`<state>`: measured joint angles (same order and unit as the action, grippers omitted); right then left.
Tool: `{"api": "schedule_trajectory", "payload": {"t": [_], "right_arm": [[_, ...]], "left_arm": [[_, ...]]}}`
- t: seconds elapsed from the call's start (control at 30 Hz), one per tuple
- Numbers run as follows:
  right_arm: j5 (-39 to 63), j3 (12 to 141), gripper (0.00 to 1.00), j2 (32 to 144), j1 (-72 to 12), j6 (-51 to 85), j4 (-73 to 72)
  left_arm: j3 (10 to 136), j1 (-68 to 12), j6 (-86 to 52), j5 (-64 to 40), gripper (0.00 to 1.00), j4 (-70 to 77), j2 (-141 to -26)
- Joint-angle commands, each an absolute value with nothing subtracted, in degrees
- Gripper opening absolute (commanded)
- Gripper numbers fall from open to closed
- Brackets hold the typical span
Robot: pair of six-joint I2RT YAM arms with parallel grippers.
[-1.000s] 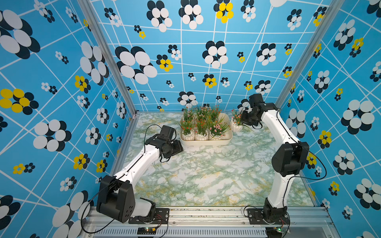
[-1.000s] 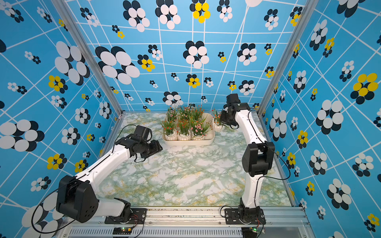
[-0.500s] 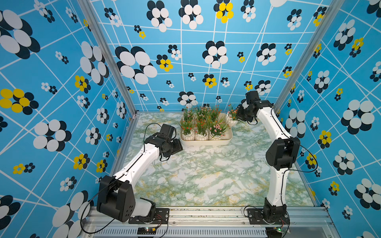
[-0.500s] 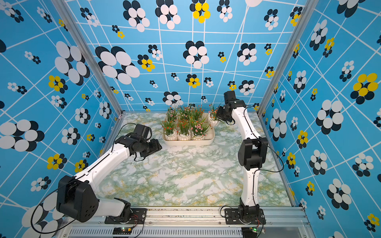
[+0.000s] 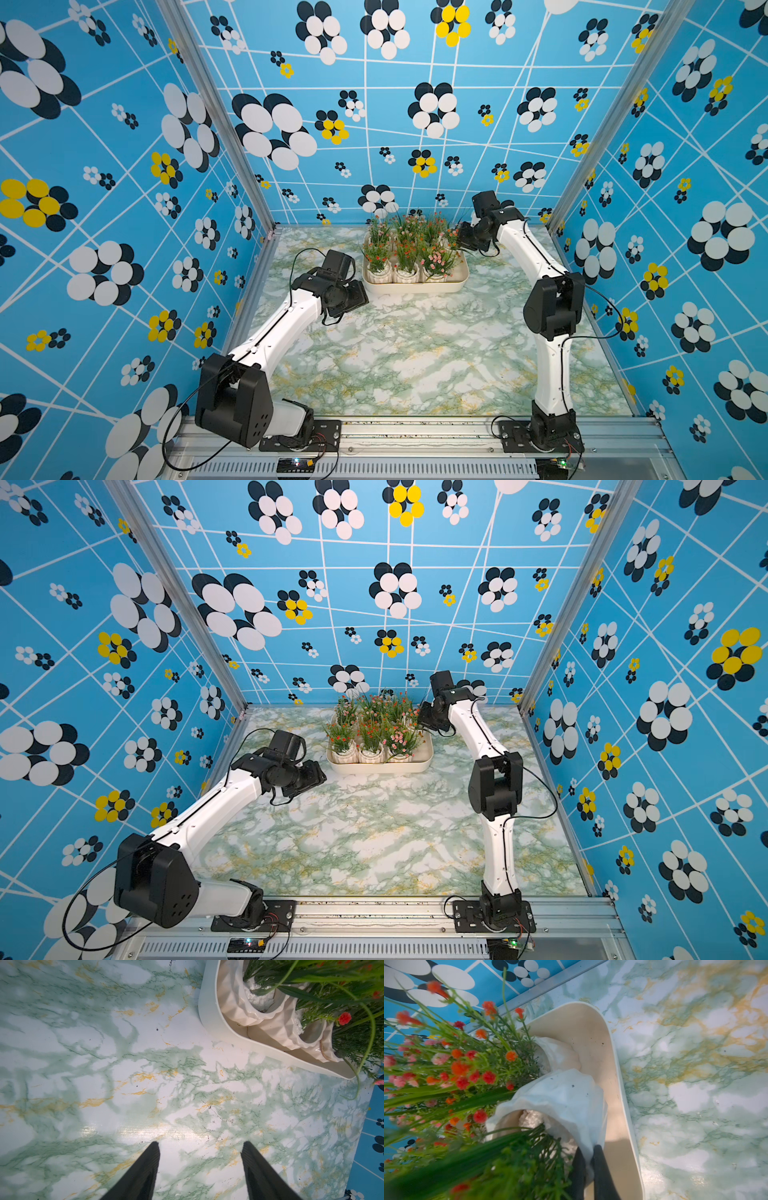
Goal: Put the potted gypsophila into the storage box
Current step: Place the baby's breath potted plant at the storage box.
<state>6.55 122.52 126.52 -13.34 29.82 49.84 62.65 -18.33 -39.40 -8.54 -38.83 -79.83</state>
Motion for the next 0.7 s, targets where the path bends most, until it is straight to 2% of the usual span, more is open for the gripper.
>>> {"api": "schedule_trajectory", "payload": {"t": [0.0,0.67], "right_arm": [[6.30,122.26,0.00,125.42,-13.18,30.33,47.79],[4.88,121.21,0.00,123.00,-11.51,28.59,49.43]], "left_arm": [[63.54,-17.86,-39.00,-7.73,0.66,-39.86,-80.30],[63.57,-17.92,-39.11,-8.60,0.66,-39.20,-80.64]]}}
